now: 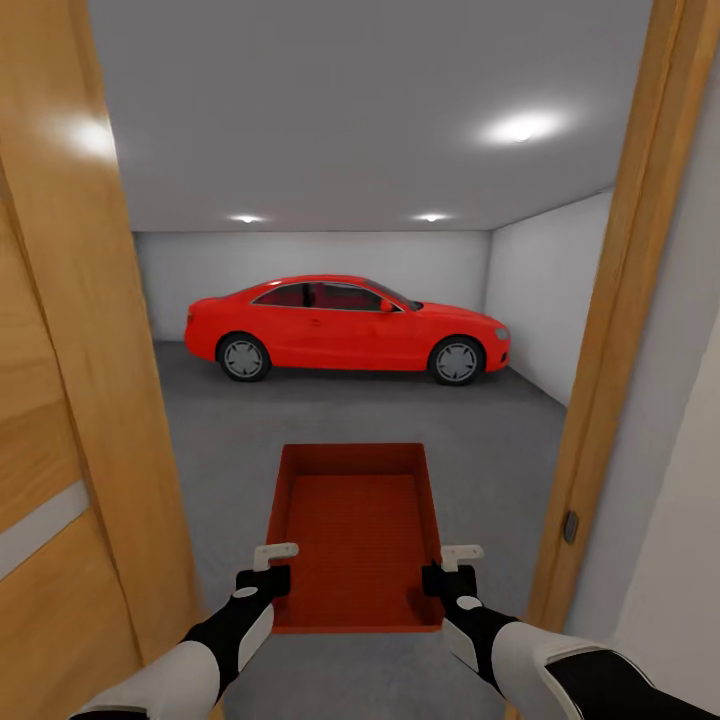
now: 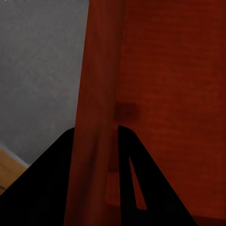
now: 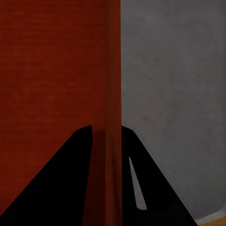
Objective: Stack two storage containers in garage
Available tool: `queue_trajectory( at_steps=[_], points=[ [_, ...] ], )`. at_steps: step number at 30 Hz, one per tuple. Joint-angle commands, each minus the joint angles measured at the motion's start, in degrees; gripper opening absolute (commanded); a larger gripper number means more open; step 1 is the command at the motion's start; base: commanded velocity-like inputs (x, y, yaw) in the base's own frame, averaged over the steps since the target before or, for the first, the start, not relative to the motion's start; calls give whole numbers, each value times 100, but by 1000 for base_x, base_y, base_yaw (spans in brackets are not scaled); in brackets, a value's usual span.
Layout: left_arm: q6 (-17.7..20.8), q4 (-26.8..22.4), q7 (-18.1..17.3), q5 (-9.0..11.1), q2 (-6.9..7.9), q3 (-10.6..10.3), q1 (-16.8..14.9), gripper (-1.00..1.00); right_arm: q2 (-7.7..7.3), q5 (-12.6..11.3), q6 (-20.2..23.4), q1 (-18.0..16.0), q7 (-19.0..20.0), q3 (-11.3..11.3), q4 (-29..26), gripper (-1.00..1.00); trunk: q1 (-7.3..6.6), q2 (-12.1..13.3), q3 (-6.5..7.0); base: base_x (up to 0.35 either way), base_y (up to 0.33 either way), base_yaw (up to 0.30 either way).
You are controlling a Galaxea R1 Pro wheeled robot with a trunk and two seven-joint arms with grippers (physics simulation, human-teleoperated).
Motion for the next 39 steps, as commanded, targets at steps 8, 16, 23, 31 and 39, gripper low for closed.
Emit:
queue_trajectory(
  at_steps=[8, 16, 23, 31, 39],
  points=[
    [-13, 15, 44, 33, 68, -10, 3, -100, 5, 185, -6, -10, 53, -230, -285, -100, 4, -2, -2, 307, 0, 0],
    [-13, 15, 44, 33, 70, -10, 3, -100, 7, 186, -6, -10, 53, -230, -285, -100, 4, -2, -2, 321, 0, 0],
    [-13, 15, 44, 33, 70, -5, 3, -100, 6, 187, -6, -10, 53, -230, -285, -100, 4, -2, -2, 321, 0, 0],
    [-13, 15, 44, 41, 70, -6, 3, -100, 6, 188, -6, -10, 53, -230, -285, -100, 4, -2, -2, 321, 0, 0],
    [-13, 15, 44, 42, 71, -5, 3, -100, 6, 189, -6, -10, 53, -230, -285, -100, 4, -2, -2, 321, 0, 0]
  ],
)
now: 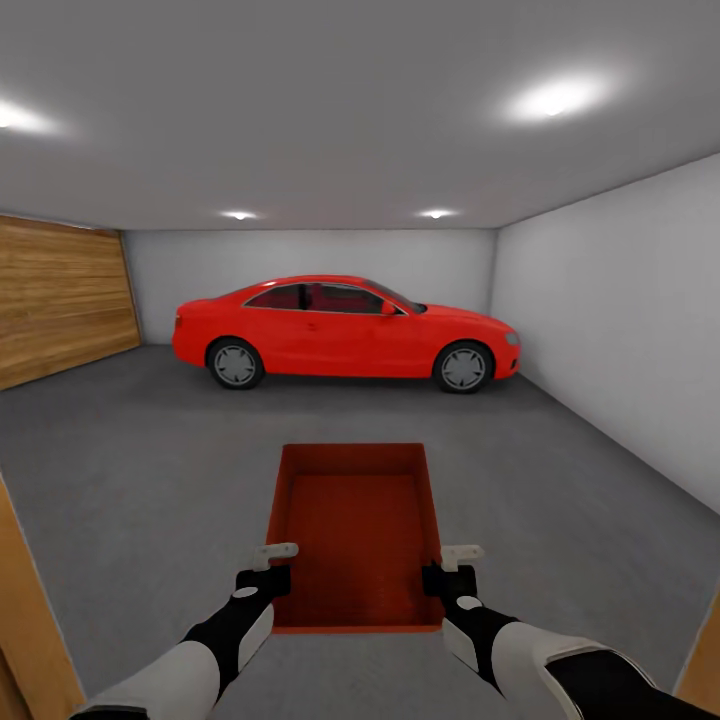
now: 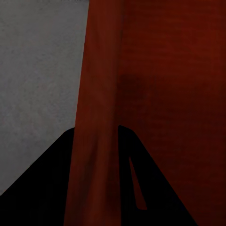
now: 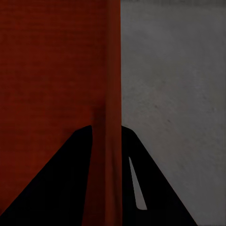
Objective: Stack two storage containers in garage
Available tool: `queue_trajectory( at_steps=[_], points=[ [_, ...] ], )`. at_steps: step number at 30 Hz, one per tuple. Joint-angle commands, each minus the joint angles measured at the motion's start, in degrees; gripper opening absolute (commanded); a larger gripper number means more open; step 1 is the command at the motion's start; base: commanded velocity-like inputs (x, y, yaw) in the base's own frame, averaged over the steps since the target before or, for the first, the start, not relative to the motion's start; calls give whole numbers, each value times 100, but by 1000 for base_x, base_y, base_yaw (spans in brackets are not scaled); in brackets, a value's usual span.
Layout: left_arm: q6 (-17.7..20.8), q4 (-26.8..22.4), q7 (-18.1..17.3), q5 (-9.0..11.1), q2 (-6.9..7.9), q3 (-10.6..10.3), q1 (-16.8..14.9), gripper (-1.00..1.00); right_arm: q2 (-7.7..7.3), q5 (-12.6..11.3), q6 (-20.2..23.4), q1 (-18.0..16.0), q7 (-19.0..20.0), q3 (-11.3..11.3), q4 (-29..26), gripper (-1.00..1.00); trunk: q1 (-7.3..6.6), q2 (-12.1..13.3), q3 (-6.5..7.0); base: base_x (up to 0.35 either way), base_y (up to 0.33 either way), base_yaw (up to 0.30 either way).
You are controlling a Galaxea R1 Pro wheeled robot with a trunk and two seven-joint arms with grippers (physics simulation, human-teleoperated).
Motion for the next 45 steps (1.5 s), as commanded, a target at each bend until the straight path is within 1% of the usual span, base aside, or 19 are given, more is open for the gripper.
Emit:
queue_trajectory(
  at_steps=[1, 45],
  points=[
    [-13, 15, 44, 37, 70, -1, 3, -100, 5, 185, -5, -10, 54, -227, -285, -100, 5, -3, -2, 321, 0, 0],
    [-13, 15, 44, 41, 78, 1, 3, -100, 12, 178, -5, -10, 53, -227, -285, -100, 5, -3, -2, 321, 0, 0]
  ],
)
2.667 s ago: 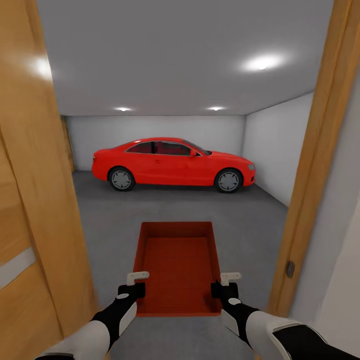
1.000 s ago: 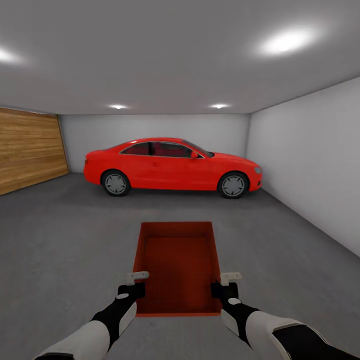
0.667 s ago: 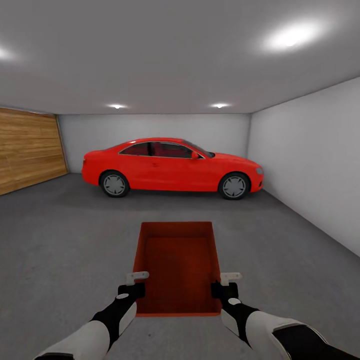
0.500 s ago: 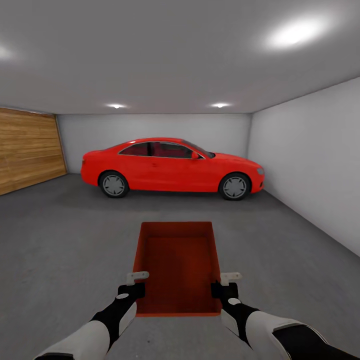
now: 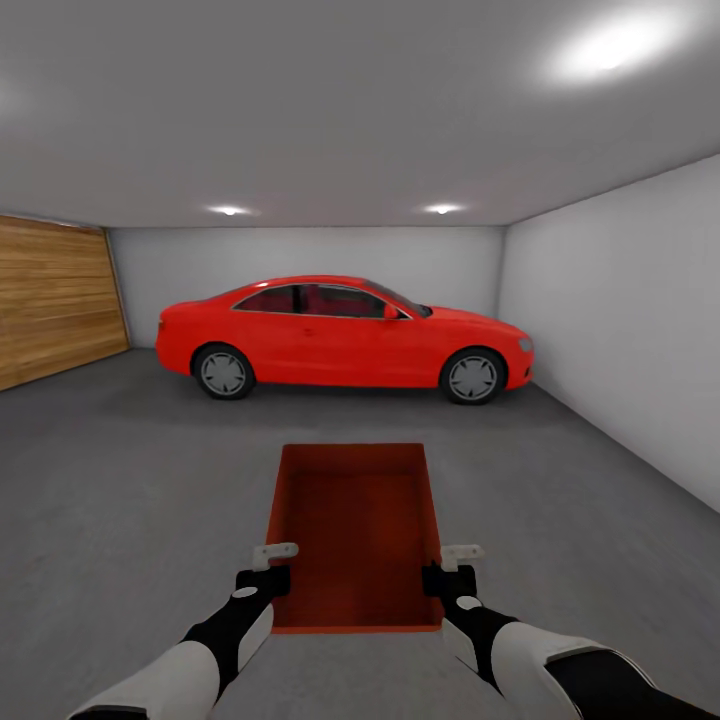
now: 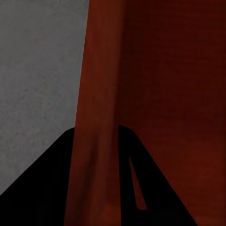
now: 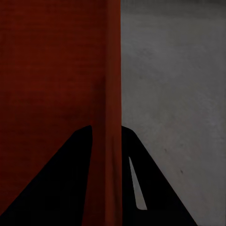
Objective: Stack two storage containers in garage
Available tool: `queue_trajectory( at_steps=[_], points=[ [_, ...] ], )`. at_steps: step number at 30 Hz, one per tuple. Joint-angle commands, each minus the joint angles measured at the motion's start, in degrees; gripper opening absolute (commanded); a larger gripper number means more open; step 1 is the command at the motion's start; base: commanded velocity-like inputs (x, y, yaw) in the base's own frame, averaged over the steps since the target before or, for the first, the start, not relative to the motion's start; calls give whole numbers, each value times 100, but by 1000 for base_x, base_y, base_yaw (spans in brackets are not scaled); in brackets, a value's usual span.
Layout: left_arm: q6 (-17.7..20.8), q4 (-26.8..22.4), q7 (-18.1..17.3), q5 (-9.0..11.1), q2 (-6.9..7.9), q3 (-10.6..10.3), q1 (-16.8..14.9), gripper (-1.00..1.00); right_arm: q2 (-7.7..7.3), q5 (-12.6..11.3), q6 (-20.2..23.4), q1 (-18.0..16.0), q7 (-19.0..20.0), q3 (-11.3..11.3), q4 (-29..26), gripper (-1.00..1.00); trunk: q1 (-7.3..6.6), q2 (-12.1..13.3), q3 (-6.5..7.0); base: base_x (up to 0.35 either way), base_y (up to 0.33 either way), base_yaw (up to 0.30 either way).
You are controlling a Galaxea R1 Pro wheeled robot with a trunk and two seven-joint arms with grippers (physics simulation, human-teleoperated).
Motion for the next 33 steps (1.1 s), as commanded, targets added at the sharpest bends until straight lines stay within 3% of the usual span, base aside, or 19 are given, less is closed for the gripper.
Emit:
queue_trajectory(
  at_steps=[1, 33],
  points=[
    [-14, 15, 47, 30, 72, 12, 3, -100, 6, 182, -6, -10, 65, -236, -286, -100, 4, -2, -2, 321, 0, 0],
    [-14, 15, 47, 25, 72, 6, 3, -100, 5, 182, -5, -10, 65, -236, -286, -100, 4, -2, -2, 321, 0, 0]
  ],
)
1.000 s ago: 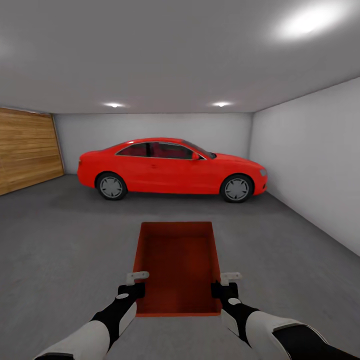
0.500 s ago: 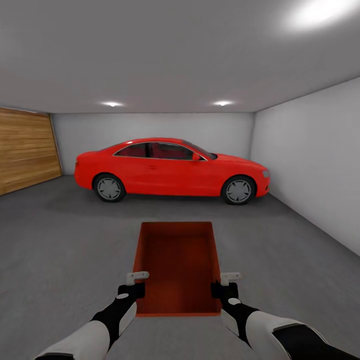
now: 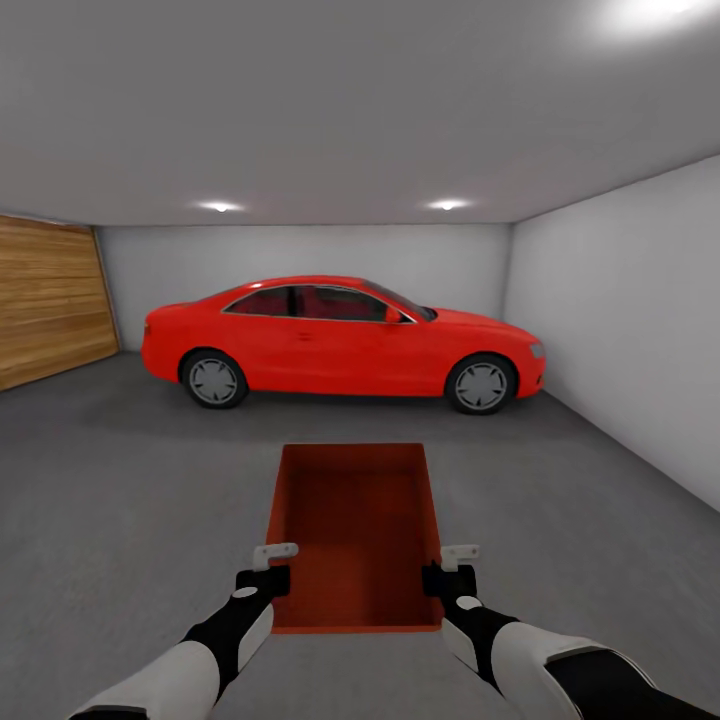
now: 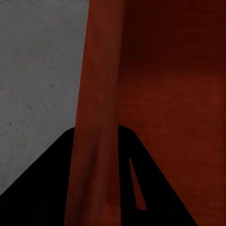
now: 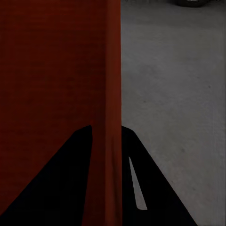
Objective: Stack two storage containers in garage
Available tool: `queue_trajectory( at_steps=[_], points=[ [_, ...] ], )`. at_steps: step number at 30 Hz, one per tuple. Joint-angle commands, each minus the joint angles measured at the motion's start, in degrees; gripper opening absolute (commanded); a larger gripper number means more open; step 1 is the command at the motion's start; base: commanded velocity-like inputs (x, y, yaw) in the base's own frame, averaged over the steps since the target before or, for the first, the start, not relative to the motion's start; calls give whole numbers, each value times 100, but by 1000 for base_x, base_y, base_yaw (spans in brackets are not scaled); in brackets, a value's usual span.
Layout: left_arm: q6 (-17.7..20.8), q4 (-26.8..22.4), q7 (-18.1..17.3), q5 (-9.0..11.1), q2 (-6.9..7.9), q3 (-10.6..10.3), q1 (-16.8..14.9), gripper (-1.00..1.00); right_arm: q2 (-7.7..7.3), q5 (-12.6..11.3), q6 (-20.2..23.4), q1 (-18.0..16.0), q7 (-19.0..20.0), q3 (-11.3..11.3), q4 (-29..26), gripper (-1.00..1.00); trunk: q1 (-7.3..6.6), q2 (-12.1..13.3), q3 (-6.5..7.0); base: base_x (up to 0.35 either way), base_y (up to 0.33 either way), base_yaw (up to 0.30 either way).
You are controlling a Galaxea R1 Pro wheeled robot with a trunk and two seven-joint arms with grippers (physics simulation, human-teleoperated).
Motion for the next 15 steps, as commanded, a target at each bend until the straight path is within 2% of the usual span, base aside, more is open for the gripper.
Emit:
queue_trajectory(
  at_steps=[1, 15],
  points=[
    [-14, 15, 47, 29, 73, 7, 3, -100, 6, 182, -5, -10, 64, -235, -285, -100, 5, -3, -2, 321, 0, 0],
    [-14, 15, 47, 28, 73, 7, 3, -100, 4, 182, -3, -10, 64, -235, -285, -100, 5, -3, -2, 321, 0, 0]
  ],
)
